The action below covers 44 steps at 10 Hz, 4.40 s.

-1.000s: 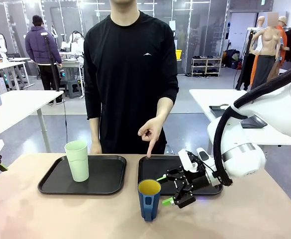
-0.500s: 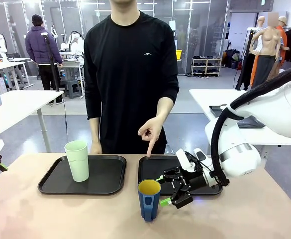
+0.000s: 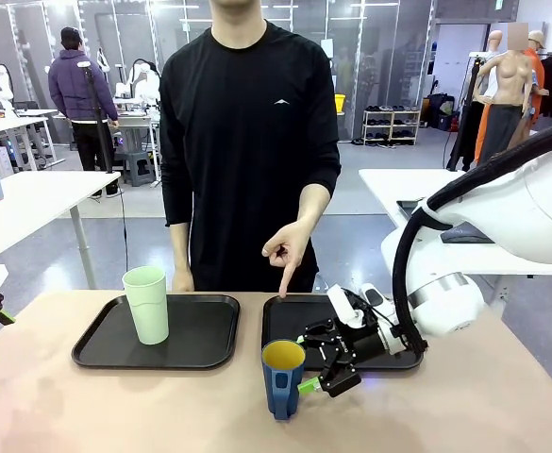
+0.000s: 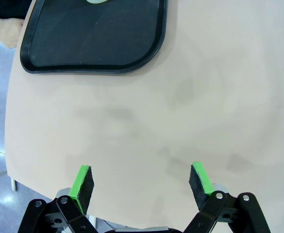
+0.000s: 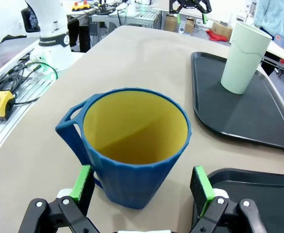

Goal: Sort and store the cups by type.
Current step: Pick up the Handle plastic cup and place it into the empty Flat Tray.

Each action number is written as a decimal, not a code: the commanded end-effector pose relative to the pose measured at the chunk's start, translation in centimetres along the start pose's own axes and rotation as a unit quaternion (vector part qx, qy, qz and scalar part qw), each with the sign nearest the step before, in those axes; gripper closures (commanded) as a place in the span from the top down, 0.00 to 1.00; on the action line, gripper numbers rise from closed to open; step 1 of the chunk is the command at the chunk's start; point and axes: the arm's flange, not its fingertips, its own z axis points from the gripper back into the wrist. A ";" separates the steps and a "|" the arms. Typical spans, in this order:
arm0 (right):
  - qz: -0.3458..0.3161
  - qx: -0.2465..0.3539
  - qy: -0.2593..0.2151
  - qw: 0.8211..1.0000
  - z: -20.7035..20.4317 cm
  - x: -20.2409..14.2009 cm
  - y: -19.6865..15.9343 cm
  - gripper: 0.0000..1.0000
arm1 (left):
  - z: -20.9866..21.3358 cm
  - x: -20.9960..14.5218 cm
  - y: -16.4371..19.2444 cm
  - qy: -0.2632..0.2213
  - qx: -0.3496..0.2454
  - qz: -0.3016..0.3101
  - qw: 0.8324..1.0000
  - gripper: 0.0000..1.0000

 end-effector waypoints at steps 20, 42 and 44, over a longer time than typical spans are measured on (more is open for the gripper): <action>-0.028 0.099 -0.075 0.992 -4.1 -3.2 -0.7 0.56 | 0.1 -0.2 0.2 -0.013 0.007 -0.007 1.000 1.00; -0.011 0.055 -0.099 0.993 -1.5 4.6 0.7 0.72 | 0.1 -0.2 0.2 -0.013 0.007 -0.007 1.000 1.00; 0.003 0.016 -0.097 0.995 1.6 4.1 -0.5 0.72 | 0.1 -0.2 0.2 -0.013 0.007 -0.007 1.000 1.00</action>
